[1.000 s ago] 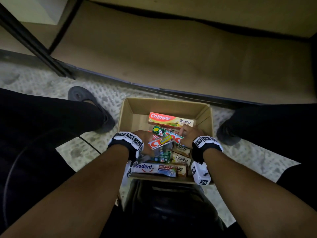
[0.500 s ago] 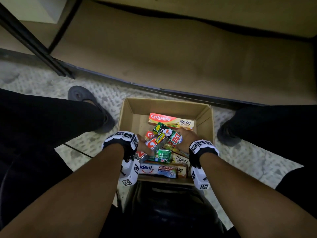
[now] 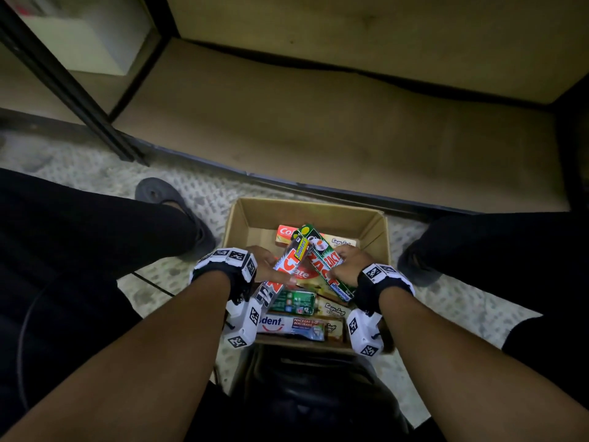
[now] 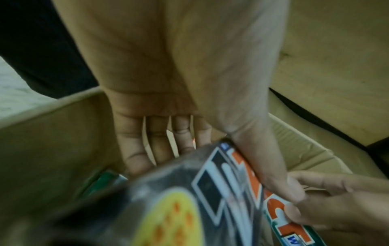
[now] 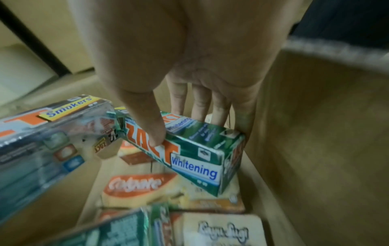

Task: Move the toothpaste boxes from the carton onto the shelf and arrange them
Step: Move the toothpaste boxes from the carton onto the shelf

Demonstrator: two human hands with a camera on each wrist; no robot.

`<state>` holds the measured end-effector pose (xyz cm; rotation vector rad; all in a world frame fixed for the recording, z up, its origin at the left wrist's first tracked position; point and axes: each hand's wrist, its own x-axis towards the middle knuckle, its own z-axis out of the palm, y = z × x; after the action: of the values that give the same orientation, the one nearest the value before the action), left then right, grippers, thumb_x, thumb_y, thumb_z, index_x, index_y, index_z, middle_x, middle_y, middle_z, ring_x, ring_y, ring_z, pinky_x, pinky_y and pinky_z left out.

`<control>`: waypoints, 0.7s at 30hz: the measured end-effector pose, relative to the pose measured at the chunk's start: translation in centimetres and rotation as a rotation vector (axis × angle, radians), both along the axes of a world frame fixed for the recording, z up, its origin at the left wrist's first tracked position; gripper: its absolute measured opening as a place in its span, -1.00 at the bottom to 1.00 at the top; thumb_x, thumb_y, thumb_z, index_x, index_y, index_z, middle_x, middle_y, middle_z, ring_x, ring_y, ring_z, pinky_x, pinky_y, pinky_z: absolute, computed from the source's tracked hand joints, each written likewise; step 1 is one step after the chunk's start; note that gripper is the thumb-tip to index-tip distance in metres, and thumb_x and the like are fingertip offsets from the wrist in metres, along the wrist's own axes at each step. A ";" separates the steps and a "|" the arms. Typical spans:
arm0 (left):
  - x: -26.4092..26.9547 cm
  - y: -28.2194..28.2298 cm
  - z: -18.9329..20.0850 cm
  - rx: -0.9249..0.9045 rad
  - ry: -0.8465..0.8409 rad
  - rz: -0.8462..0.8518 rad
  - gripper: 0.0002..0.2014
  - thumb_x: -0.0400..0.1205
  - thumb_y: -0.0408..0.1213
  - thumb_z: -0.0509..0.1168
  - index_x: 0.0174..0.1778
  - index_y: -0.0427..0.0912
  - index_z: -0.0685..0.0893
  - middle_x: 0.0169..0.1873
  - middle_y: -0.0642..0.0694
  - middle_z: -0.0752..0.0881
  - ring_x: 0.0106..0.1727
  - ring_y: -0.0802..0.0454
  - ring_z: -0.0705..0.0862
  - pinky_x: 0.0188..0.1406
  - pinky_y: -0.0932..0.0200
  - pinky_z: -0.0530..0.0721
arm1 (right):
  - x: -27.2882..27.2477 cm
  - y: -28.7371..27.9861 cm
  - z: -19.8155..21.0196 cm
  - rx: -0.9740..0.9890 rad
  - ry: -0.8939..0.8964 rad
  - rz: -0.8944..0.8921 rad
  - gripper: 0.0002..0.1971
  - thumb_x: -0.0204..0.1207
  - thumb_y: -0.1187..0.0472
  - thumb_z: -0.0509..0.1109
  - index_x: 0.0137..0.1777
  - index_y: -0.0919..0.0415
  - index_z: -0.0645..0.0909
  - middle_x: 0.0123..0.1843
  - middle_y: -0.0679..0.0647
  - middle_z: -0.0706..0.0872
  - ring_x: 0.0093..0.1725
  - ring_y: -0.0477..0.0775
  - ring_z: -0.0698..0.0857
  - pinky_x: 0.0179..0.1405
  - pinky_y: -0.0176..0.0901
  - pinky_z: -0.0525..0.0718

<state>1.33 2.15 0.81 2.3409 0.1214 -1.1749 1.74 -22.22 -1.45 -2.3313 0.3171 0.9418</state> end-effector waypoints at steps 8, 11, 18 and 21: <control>-0.3 -0.2 3.4 -0.150 -0.201 0.129 -0.29 0.18 0.41 0.53 -0.06 -0.16 0.75 -0.25 0.06 0.79 -0.25 0.15 0.68 -0.18 0.32 0.57 | -0.1 -0.6 4.3 0.065 -0.111 -0.144 -0.44 0.29 0.21 0.67 0.29 -0.07 0.61 0.15 -0.07 0.77 0.06 -0.06 0.74 0.02 -0.18 0.73; -0.3 -0.3 4.9 -0.089 -0.270 0.130 -0.07 -0.06 0.66 0.36 -0.11 -0.11 0.68 -0.24 -0.04 0.68 -0.24 0.04 0.58 -0.16 0.14 0.53 | -0.5 -0.8 6.4 0.105 -0.156 -0.156 -0.53 0.35 0.23 0.65 0.25 -0.01 0.62 0.11 -0.06 0.77 0.04 -0.05 0.74 -0.02 -0.20 0.70; -1.0 -1.0 10.2 -0.097 -0.408 0.137 -0.01 -0.03 0.70 0.29 0.07 -0.03 0.70 -0.02 -0.01 0.76 0.01 0.00 0.73 0.10 0.07 0.69 | -1.3 -0.7 11.5 0.167 -0.266 -0.207 -0.60 0.22 0.13 0.70 0.03 -0.04 0.66 -0.06 -0.11 0.79 -0.02 -0.01 0.79 0.16 0.01 0.75; -1.1 -1.4 13.2 -0.149 -0.437 0.179 -0.12 0.06 0.57 0.44 0.13 0.00 0.65 0.06 0.04 0.74 0.04 0.06 0.71 0.14 0.10 0.65 | -1.3 -0.7 14.4 0.210 -0.329 -0.216 -0.52 0.17 0.09 0.70 0.11 -0.02 0.68 -0.01 -0.06 0.83 -0.06 0.00 0.81 0.10 0.03 0.78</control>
<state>0.25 0.77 13.96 2.3385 0.0834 -0.5506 0.43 -22.95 12.98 -2.1604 0.3092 0.4542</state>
